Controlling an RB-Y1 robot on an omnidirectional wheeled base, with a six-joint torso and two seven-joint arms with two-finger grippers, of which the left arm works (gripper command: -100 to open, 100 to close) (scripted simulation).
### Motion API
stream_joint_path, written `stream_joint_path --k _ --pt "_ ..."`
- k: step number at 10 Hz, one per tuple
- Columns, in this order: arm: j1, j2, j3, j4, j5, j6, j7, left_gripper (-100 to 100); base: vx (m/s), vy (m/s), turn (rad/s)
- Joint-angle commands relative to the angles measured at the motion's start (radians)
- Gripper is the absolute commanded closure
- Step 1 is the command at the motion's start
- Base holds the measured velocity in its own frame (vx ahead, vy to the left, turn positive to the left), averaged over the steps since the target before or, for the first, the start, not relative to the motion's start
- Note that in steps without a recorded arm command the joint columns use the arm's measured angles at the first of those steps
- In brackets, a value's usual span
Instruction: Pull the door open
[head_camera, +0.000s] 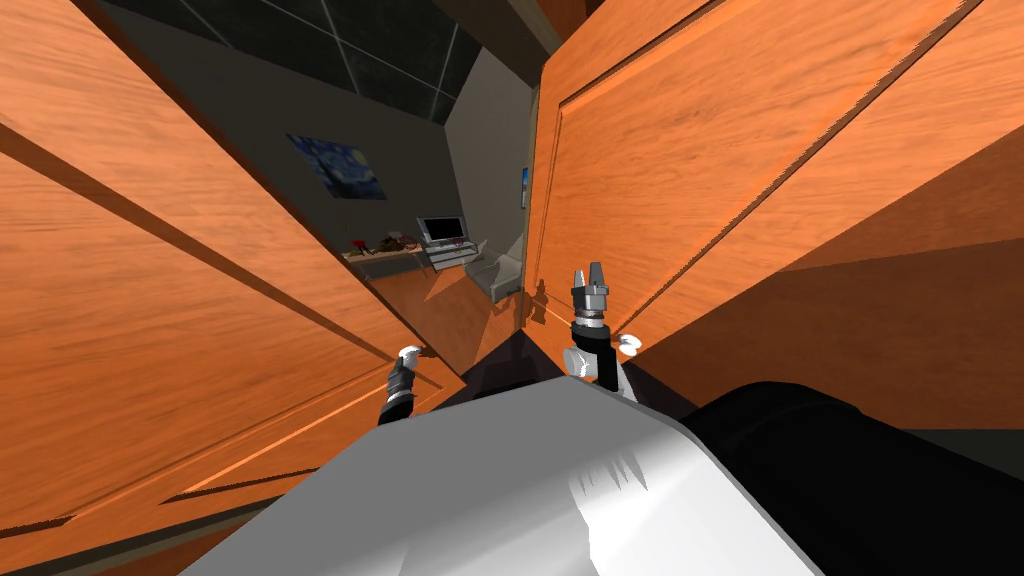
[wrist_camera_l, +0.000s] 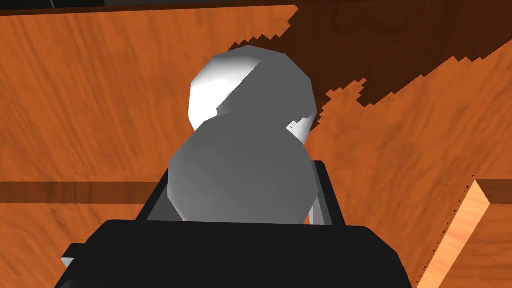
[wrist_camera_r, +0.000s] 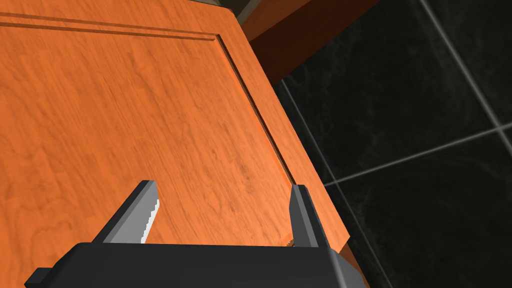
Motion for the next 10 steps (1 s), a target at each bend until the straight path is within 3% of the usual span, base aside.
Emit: stream_joint_path --k 1,2,4,10 --pt "-0.008 -0.002 -0.006 0.003 0.012 -0.003 0.05 100 -0.045 0.006 -0.061" --pt "-0.008 -0.002 -0.006 0.003 0.012 -0.003 0.053 100 -0.042 0.008 -0.04" --pt "-0.013 0.001 -0.01 0.009 0.035 -0.002 0.118 100 -0.06 0.012 -0.084" --pt "-0.02 0.004 -0.016 0.018 0.069 -0.001 0.258 100 -0.042 0.008 -0.051"
